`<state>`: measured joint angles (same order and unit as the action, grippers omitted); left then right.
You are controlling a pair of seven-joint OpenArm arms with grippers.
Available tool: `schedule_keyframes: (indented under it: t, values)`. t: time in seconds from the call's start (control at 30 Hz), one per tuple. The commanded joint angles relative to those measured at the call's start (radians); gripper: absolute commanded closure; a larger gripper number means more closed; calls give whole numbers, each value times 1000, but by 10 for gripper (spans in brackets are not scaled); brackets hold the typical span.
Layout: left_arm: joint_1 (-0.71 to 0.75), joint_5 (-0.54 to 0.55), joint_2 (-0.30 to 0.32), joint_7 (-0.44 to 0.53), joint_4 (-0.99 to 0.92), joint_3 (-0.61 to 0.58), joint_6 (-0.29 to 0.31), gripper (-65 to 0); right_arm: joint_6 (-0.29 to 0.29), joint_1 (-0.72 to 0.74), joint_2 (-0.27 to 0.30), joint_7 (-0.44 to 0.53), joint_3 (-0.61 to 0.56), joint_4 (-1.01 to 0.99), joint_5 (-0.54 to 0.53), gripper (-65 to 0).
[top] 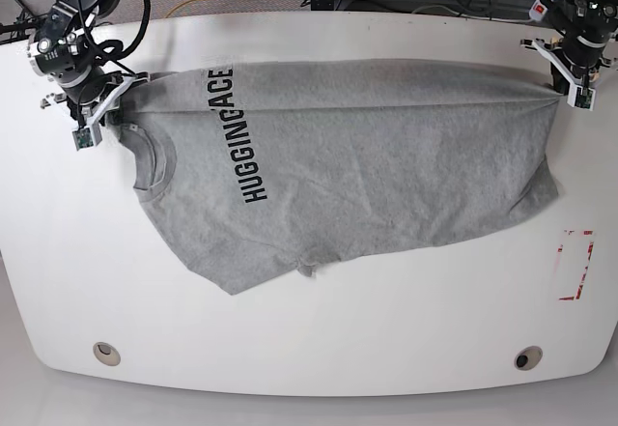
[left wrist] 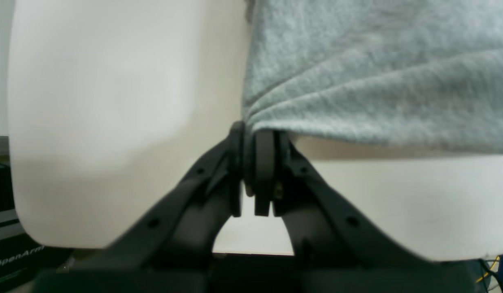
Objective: Fold the T-shirt properly
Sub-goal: 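Lay the stretched shirt flat on the table with both grippers, then release the right gripper and move it to the shirt's hem corner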
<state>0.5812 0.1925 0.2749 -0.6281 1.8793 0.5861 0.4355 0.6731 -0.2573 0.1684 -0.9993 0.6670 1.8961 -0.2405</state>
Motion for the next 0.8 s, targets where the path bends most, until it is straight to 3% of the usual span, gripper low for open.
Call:
schedule_keyframes:
  t: [0.0, 0.07, 0.17, 0.23, 0.43, 0.77]
  values:
    - [0, 0, 17, -23, 19, -8, -4, -93, -6, 6, 10, 21, 9, 23, 0, -217]
    - [-2, 2, 22, -75, 21, -13, -4, -219, -6, 6, 10, 21, 9, 23, -1, -369]
    - [-7, 2, 22, -105, 22, -13, -2, -375, -5, 6, 12, 21, 10, 52, -4, -534]
    - [-16, 2, 22, -105, 22, -13, -2, -428, -5, 6, 10, 21, 4, 67, -9, -596]
    - [-27, 9, 17, -106, 69, -1, 1, -410, -3, 51, 15, 21, -8, 62, -10, -604]
    - [-166, 6, -19, -108, 98, 45, 1, -413, -11, 258, 38, 21, -151, -68, 0, -604]
